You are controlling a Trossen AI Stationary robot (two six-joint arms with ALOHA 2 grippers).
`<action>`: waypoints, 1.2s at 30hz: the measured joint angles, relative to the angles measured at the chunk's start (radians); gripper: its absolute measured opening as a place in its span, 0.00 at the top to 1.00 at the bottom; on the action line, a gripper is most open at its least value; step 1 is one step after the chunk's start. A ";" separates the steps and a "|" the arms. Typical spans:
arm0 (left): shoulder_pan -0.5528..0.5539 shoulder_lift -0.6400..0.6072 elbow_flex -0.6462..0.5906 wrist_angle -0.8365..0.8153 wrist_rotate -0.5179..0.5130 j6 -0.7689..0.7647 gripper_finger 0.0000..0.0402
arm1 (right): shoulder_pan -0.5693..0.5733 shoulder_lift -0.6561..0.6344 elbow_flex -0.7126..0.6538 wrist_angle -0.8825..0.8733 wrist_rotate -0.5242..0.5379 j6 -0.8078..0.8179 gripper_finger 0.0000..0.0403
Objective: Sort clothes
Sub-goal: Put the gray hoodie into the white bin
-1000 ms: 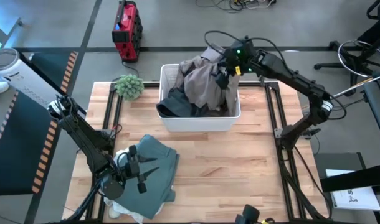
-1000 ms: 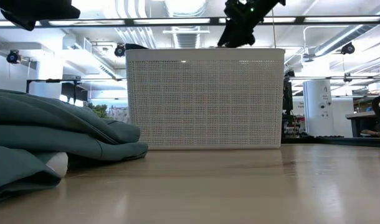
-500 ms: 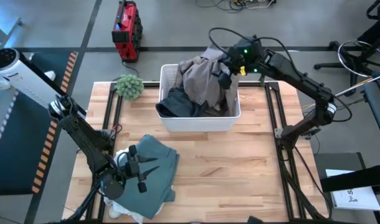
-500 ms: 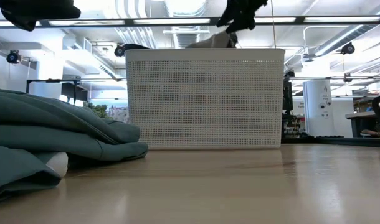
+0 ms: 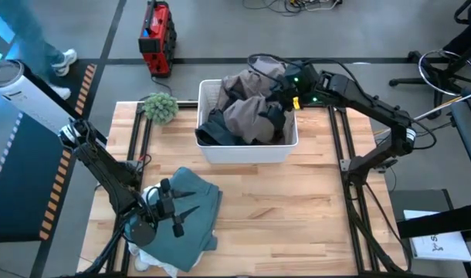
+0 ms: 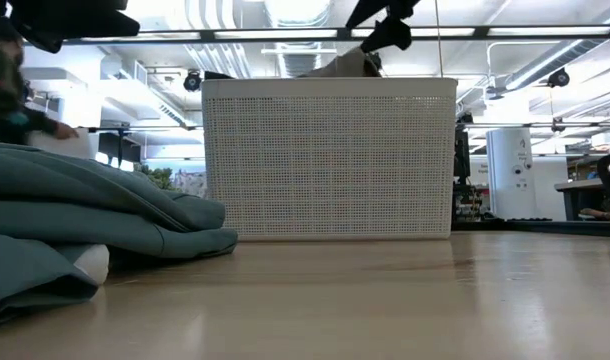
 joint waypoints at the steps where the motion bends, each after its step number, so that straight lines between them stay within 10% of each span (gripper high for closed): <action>1: 0.001 0.000 0.000 0.002 0.000 0.000 0.48 | -0.001 0.002 0.004 -0.019 -0.038 0.037 0.23; 12: 0.019 0.000 0.000 0.020 0.027 -0.017 0.50 | 0.014 -0.004 0.053 -0.092 -0.317 0.170 0.23; 23: 0.027 0.000 0.000 0.029 0.024 -0.016 0.63 | 0.005 -0.001 0.177 -0.320 0.479 -0.112 0.25; 36: 0.181 0.000 0.000 0.022 -0.042 0.062 0.98 | -0.438 0.151 0.147 -0.104 0.203 -0.331 0.98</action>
